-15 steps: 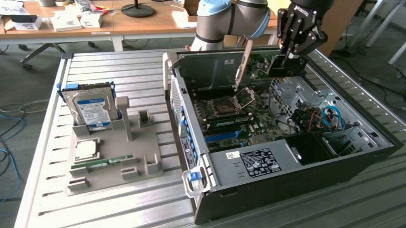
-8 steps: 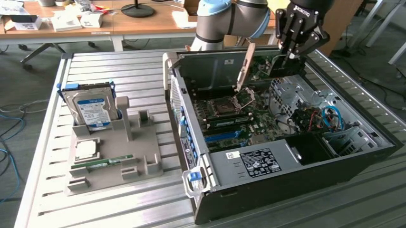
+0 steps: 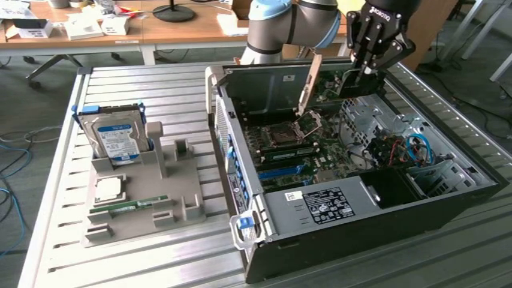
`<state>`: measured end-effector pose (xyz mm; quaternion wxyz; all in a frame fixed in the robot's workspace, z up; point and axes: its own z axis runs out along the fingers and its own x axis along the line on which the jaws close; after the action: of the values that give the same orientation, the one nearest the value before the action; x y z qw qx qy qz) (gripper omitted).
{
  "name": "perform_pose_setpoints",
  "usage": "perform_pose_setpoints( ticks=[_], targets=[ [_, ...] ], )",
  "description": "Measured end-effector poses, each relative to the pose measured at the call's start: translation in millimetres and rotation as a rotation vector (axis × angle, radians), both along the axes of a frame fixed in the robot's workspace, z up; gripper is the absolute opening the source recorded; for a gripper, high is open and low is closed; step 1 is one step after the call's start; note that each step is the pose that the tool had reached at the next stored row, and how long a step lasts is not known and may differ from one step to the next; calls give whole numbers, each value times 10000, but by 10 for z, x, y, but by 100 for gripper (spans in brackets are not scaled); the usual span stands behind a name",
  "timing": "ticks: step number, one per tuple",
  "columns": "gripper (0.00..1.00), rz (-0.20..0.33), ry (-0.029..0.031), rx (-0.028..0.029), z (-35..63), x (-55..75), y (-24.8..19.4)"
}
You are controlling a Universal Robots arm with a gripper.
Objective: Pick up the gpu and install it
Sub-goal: 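Insert the gpu into the slot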
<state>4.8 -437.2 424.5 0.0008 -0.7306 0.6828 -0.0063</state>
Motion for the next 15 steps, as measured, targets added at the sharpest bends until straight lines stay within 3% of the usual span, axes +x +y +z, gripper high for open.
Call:
perform_pose_setpoints(
  ticks=[5,9,12,15],
  targets=[
    [26,-505,-2,0,-2,-20,1],
    [26,-621,-13,12,-4,-34,1],
    [26,-636,-42,44,-7,-50,1],
    [26,-657,-113,121,-14,-83,0]
  ],
)
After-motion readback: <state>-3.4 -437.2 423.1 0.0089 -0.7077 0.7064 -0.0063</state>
